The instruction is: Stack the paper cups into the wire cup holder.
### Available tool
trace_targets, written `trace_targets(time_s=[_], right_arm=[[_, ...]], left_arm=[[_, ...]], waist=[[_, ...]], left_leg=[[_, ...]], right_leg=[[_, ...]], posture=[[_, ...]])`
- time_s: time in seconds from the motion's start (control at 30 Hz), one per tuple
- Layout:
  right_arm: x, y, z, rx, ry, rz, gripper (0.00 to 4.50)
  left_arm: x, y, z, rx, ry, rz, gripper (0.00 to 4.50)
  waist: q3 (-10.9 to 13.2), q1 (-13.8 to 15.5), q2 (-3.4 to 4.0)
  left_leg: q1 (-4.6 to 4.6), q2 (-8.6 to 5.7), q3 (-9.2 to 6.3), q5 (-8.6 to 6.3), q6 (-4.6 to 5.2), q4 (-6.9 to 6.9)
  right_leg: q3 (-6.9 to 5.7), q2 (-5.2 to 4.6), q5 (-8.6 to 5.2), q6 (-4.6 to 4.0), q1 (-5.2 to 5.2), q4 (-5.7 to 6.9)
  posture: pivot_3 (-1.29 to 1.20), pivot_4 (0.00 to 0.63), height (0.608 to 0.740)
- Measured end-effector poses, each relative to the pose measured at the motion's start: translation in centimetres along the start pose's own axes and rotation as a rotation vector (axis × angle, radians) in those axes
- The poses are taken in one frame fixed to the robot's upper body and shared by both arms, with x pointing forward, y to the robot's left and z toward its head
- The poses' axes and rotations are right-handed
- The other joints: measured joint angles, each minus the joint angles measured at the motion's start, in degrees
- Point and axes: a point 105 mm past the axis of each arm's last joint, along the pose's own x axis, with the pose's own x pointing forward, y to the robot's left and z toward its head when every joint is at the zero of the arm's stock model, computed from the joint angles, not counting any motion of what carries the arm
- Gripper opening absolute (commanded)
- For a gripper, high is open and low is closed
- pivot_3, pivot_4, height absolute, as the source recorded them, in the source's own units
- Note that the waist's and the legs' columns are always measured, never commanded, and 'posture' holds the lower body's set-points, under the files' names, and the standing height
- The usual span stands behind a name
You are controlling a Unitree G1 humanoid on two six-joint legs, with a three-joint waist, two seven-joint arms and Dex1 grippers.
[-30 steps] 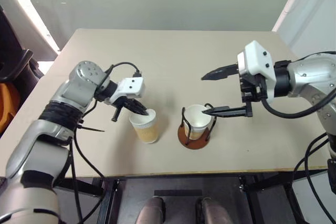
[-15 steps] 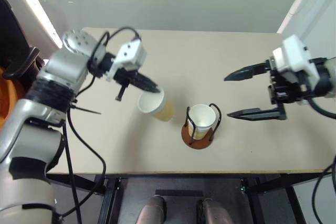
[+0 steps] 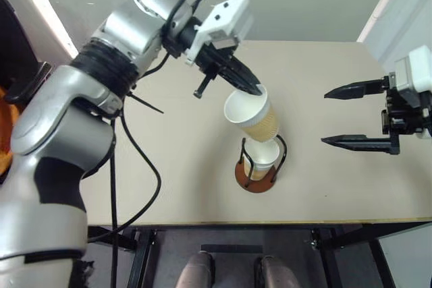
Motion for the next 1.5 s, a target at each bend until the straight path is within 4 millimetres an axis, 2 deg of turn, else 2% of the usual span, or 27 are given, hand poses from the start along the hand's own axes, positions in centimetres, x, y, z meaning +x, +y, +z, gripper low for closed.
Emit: trace_targets(time_s=[0.13, 0.4, 0.8, 0.9, 1.27, 1.4, 1.5], right_arm=[[0.0, 0.8, 0.0, 0.003, 0.031, -0.009, 4.5], [-1.8, 1.2, 0.2, 0.023, 0.083, -0.081, 4.5], [-2.6, 2.2, 0.3, 0.031, 0.13, -0.125, 4.5], [-2.7, 2.3, 0.1, 0.04, 0.147, -0.137, 4.5], [-2.8, 2.6, 0.0, 0.031, 0.168, -0.155, 4.5], [-2.7, 2.5, 0.0, 0.026, 0.162, -0.156, 4.5], [-2.3, 2.5, -0.7, 0.047, 0.157, -0.119, 4.5]], left_arm=[[1.5, -0.2, -0.3, 0.018, 0.008, -0.049, 0.03], [3.1, -0.5, -0.9, 0.052, 0.033, -0.109, 0.03], [5.2, -0.7, -1.4, 0.136, 0.077, -0.172, 0.03], [5.5, -0.6, -1.4, 0.143, 0.083, -0.177, 0.59], [5.9, -0.3, -1.7, 0.183, 0.11, -0.174, 4.34], [5.3, 0.3, -1.8, 0.184, 0.109, -0.127, 4.34], [3.9, 0.1, -2.7, 0.139, 0.094, -0.075, 4.34]], waist=[[0.0, 0.2, 0.04], [0.0, 1.1, 0.06], [0.0, 1.4, 0.07], [0.0, 1.4, 0.07], [0.0, 1.5, 0.07], [0.0, 1.5, 0.07], [0.0, 1.4, 0.08]], left_leg=[[-0.15, -0.05, 0.05, -0.06, -0.04, 0.19], [-0.37, -0.12, 0.06, -0.44, 0.1, 0.58], [-0.01, -0.14, 0.17, -0.62, 0.26, 0.89], [0.02, -0.15, 0.19, -0.63, 0.29, 0.89], [0.02, -0.17, 0.19, -0.69, 0.35, 0.9], [0.03, -0.18, 0.21, -0.7, 0.35, 0.9], [0.1, -0.16, 0.22, -0.69, 0.34, 0.89]], right_leg=[[0.06, -0.01, -0.17, 0.3, 0.0, -0.01], [0.09, -0.07, -0.33, 0.54, 0.01, -0.13], [0.11, -0.05, -0.37, 0.66, 0.46, -0.03], [0.12, -0.05, -0.38, 0.67, 0.49, -0.04], [0.19, -0.05, -0.43, 0.76, 0.51, -0.06], [0.2, -0.04, -0.44, 0.77, 0.51, -0.05], [0.21, 0.02, -0.44, 0.78, 0.52, -0.03]], posture=[[0.0, 0.15, 0.74], [0.0, 0.15, 0.74], [0.0, 0.15, 0.74], [0.0, 0.15, 0.74], [0.0, 0.15, 0.74], [0.0, 0.15, 0.74], [0.0, 0.15, 0.74]])
